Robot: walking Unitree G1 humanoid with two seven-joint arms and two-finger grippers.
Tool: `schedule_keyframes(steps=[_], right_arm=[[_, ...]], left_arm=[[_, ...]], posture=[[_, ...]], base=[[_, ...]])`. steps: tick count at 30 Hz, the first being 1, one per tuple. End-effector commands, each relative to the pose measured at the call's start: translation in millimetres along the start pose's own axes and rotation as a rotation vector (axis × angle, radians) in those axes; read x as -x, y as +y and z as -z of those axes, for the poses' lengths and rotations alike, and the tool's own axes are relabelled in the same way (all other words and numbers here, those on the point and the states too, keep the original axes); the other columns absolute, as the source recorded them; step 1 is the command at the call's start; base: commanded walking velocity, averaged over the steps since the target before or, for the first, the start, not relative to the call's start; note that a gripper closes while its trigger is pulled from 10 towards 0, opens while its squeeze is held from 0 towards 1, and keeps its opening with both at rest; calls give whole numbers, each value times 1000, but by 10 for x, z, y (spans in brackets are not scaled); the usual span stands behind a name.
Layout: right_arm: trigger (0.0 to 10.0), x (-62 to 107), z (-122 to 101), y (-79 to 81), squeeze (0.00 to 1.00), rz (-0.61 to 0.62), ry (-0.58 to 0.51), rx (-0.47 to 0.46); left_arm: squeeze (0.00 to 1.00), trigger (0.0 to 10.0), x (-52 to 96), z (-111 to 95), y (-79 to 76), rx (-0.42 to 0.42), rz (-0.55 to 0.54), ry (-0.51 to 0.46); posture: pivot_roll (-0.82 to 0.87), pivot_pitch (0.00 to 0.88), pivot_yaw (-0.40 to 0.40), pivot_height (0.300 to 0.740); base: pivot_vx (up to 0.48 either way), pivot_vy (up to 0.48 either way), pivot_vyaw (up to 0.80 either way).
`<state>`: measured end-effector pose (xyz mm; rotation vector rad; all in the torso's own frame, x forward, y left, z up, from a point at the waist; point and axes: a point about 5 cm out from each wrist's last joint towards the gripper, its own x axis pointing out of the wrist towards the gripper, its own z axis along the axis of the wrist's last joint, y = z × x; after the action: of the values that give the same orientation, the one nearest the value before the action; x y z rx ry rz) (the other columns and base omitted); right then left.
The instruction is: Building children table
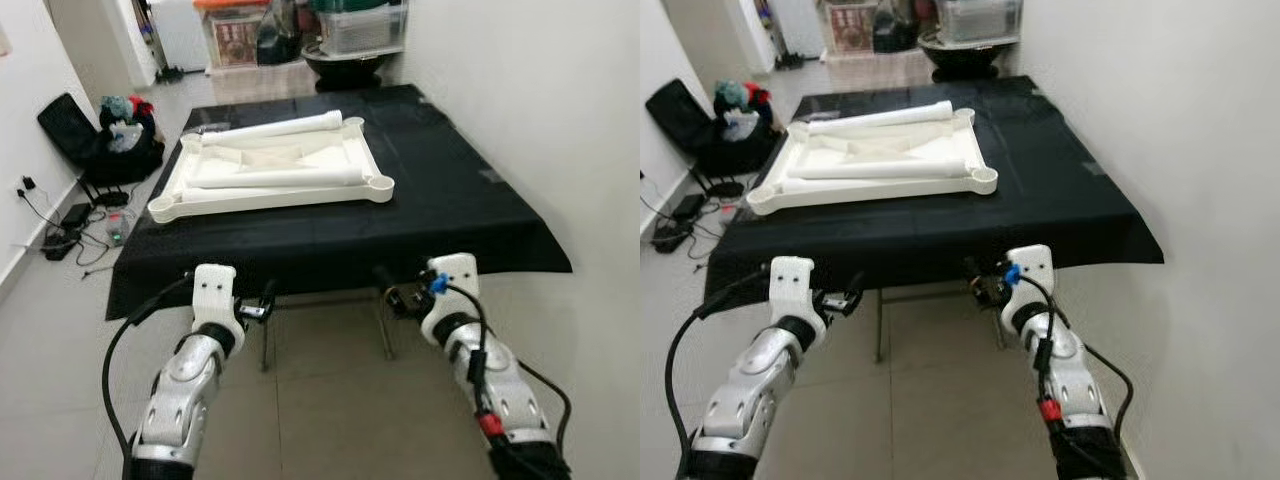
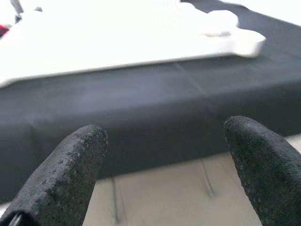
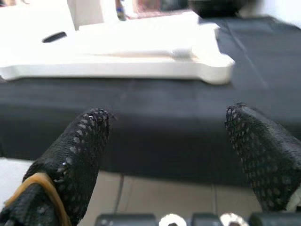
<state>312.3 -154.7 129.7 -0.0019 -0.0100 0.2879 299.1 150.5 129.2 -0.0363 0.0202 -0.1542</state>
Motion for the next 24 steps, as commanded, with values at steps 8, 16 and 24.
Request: schedule_keyframes(steps=[8,16,24], right_arm=[[10000,-103,-347,193,0,-183,-115,23],[10000,-141,-634,363,0,-338,-173,124],[10000,-74,-691,478,0,-470,-167,230]], left_arm=[[0,10000,-42,-211,59,10,-36,-71],[0,10000,-72,-339,-1,18,-17,-114],[0,10000,-66,-323,-72,32,-9,-110]], posture=[[-87,0,31,740],[-91,0,25,740],[-93,0,27,740]], base=[[317,0,0],[321,0,0],[321,0,0]])
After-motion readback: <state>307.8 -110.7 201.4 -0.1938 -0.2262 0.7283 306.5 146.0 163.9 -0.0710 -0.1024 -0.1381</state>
